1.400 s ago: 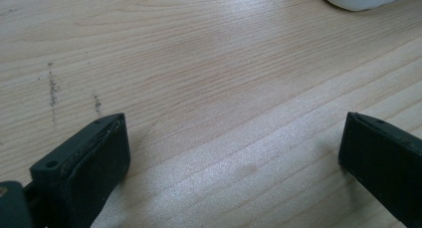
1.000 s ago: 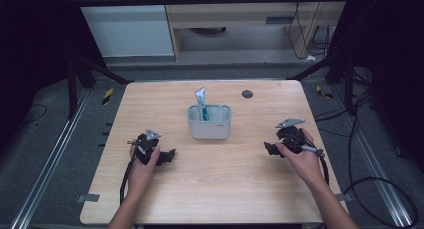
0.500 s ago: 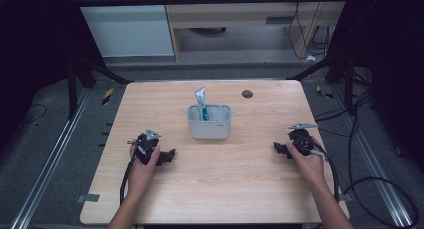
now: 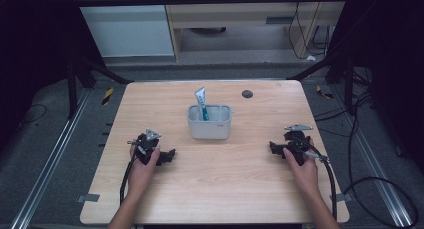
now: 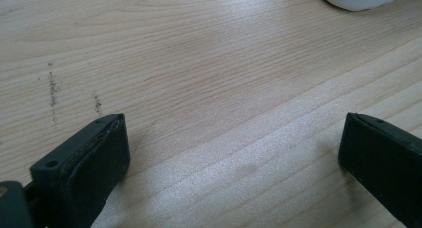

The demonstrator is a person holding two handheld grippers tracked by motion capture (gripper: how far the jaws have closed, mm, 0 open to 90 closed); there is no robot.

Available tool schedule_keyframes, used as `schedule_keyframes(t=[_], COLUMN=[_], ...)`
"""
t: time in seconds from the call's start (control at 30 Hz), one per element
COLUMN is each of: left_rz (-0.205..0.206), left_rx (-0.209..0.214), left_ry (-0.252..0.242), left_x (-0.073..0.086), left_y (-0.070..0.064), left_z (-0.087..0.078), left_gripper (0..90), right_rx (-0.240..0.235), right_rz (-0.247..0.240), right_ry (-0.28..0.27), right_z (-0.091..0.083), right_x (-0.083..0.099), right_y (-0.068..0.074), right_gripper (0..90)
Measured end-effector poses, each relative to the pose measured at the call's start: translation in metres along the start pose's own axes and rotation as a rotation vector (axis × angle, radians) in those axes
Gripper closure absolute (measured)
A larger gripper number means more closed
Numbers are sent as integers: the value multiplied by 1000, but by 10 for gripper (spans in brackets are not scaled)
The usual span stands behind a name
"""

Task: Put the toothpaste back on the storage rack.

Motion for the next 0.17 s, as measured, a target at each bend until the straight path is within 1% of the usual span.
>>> schedule_keyframes(t=[0.07,0.17], left_rz=[0,-1], left_rx=[0,0], left_ry=[0,0], left_x=[0,0], left_y=[0,0], left_z=[0,0], left_gripper=[0,0], right_rx=[11,11], right_rz=[6,6], right_ry=[2,2], right_z=[0,0], right_x=[1,1], right_y=[-1,-1], right_gripper=[3,3])
Point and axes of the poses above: each handheld gripper's, and its own axes: z roughly forward along the jaws, x roughly out of its underside, y roughly to its left, the point moved 10 cm from there along z, roughly forward along the jaws, and after that the axes turned 10 degrees about -y, right-handed, at the moved point
